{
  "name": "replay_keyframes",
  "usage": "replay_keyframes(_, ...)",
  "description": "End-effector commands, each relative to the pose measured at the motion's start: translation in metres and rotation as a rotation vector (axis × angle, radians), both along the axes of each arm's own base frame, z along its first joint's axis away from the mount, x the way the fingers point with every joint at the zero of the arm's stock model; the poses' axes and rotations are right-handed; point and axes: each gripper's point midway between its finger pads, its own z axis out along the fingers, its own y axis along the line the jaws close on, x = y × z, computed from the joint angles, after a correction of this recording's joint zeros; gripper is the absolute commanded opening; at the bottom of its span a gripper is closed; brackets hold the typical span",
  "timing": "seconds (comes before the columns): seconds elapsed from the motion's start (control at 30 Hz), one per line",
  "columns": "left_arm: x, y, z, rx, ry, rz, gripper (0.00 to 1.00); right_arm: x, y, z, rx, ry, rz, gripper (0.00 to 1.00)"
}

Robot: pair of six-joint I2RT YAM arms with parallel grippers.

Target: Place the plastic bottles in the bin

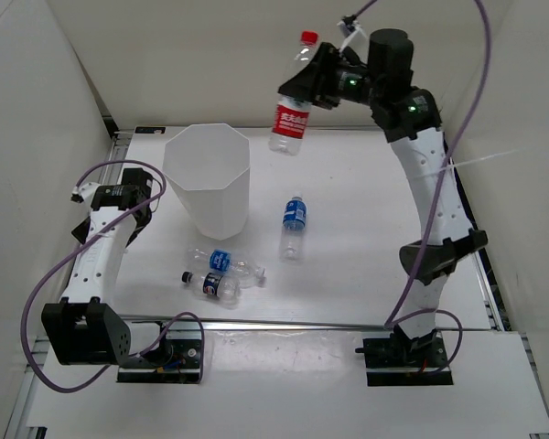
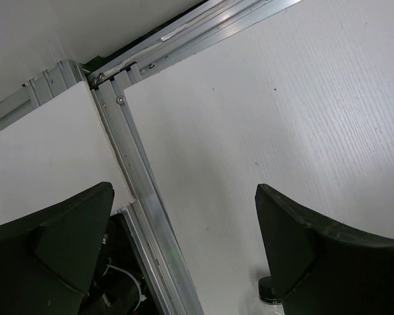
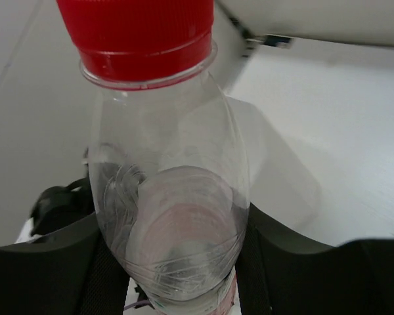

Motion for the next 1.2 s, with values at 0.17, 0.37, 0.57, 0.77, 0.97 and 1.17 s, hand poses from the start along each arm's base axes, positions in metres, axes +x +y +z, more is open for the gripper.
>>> replay_keyframes(0.17,-0.012,-0.006,0.002,0.024,0.066,-0.043,1.00,-0.022,0.104,0.031,0.220,-0.101,0.290,0.12)
replay_keyframes(0.37,-0.004,-0.015,-0.002,0.026,0.075,-0.089,1.00,-0.008,0.130,0.004,0.149,-0.143,0.229,0.12)
replay_keyframes(0.57,-0.001,-0.022,-0.003,0.028,0.084,-0.121,1.00,0.005,0.151,-0.017,0.121,-0.165,0.209,0.29)
replay_keyframes(0.77,-0.003,-0.025,-0.009,0.020,0.103,-0.132,1.00,0.010,0.159,-0.049,0.036,-0.134,0.186,0.71)
replay_keyframes(0.97,-0.003,-0.025,-0.006,0.029,0.086,-0.133,1.00,-0.005,0.122,-0.018,-0.018,-0.186,0.086,1.00)
replay_keyframes(1.17,-0.006,-0.025,0.000,0.025,0.037,-0.133,1.00,-0.002,-0.004,-0.008,-0.169,-0.182,-0.405,1.00)
